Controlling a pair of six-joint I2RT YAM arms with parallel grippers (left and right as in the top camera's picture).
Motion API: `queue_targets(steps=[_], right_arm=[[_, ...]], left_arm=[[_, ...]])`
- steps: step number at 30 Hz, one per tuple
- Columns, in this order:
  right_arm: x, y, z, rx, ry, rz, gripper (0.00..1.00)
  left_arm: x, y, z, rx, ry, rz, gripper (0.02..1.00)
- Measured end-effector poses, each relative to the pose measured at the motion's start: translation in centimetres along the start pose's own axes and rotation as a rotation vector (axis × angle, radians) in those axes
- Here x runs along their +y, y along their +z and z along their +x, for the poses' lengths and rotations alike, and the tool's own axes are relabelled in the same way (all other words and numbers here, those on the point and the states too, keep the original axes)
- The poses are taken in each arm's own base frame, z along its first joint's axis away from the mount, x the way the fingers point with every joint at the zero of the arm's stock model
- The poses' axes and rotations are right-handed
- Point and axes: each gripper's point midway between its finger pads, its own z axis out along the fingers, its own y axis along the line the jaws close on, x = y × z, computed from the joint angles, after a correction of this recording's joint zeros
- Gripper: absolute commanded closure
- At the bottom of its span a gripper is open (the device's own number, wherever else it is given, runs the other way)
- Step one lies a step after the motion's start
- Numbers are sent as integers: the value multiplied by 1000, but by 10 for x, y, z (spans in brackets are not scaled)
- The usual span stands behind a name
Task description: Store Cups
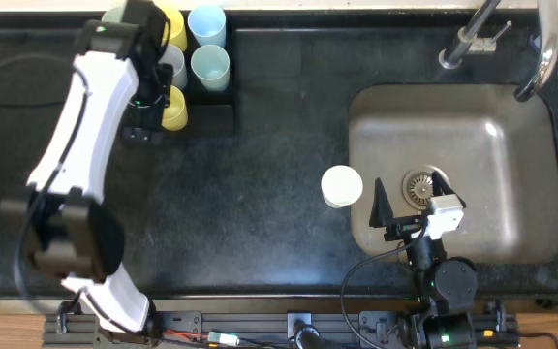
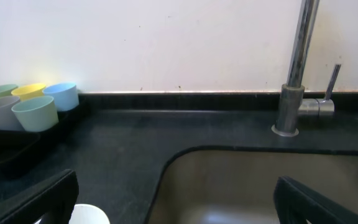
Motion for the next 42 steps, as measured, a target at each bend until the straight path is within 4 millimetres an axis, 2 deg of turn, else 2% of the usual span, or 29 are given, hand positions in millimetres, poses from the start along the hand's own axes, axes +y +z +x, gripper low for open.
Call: queue_targets(steps=[4,10,13,17,19,22,25,31,33,38,42], right_arm=[[0,0,0,0,0,0,3],[0,0,0,0,0,-1,5],[0,0,0,0,0,0,3],[0,0,0,0,0,0,3],[0,0,0,0,0,-1,3],[0,0,0,0,0,0,3],[0,0,0,0,0,0,5],[0,0,0,0,0,0,3],[0,0,0,0,0,0,3],[0,0,0,0,0,0,3],[0,0,0,1,0,0,5]], left_arm=[[4,-43,-7,-49,21,116,18],[8,-115,-4,-129,166,344,18],[-12,-157,-8,-175,285,550,18],[-46,-236,-9,-333,551,922,20],[-43,-264,-8,-423,668,1055,18],[-25,-288,-11,-540,778,1195,18],[0,-290,-19,-638,825,1269,18],[63,-246,-17,-701,904,1279,20],[79,-238,-15,-719,907,1311,18],[101,-230,-12,-846,861,1464,20],[113,-199,-9,-938,841,1528,18]])
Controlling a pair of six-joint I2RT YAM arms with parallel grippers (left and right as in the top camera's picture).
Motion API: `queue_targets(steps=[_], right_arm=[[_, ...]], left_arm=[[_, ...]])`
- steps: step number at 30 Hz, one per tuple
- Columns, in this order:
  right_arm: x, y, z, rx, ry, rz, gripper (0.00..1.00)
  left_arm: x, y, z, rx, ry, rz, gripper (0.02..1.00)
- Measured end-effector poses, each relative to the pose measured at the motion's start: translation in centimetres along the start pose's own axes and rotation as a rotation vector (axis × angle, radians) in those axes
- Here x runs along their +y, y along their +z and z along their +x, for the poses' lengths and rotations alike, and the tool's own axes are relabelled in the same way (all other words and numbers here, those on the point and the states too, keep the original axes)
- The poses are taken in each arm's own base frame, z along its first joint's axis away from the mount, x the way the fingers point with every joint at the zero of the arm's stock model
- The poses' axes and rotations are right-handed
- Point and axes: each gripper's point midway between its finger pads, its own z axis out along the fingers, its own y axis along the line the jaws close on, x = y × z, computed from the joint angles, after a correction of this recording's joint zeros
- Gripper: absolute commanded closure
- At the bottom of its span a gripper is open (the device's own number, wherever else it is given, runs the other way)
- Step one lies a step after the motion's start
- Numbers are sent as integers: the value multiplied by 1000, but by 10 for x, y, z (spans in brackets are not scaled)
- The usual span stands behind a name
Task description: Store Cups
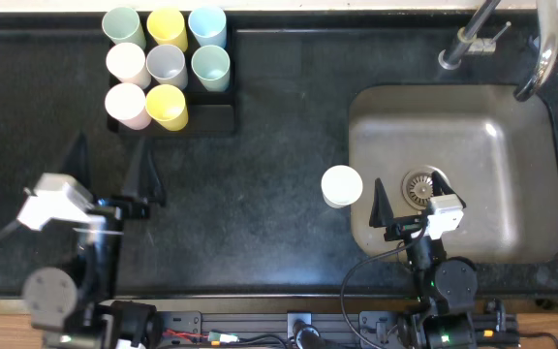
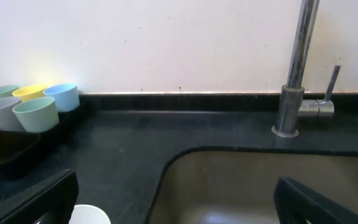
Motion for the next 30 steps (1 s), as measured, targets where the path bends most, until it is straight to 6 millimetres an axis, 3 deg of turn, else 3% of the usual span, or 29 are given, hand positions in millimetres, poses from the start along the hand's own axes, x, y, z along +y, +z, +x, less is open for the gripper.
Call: queue_targets(steps=[8,16,21,30], right_arm=[[0,0,0,0,0,0,3],[0,0,0,-1,0,0,5],[0,0,0,-1,0,0,3],[0,0,0,-1,0,0,3]], left_arm=[[27,-29,93,43,33,3,18],[44,-45,171,336,86,-27,18],[41,-46,172,342,104,-5,18],[56,-45,168,328,124,-63,20]])
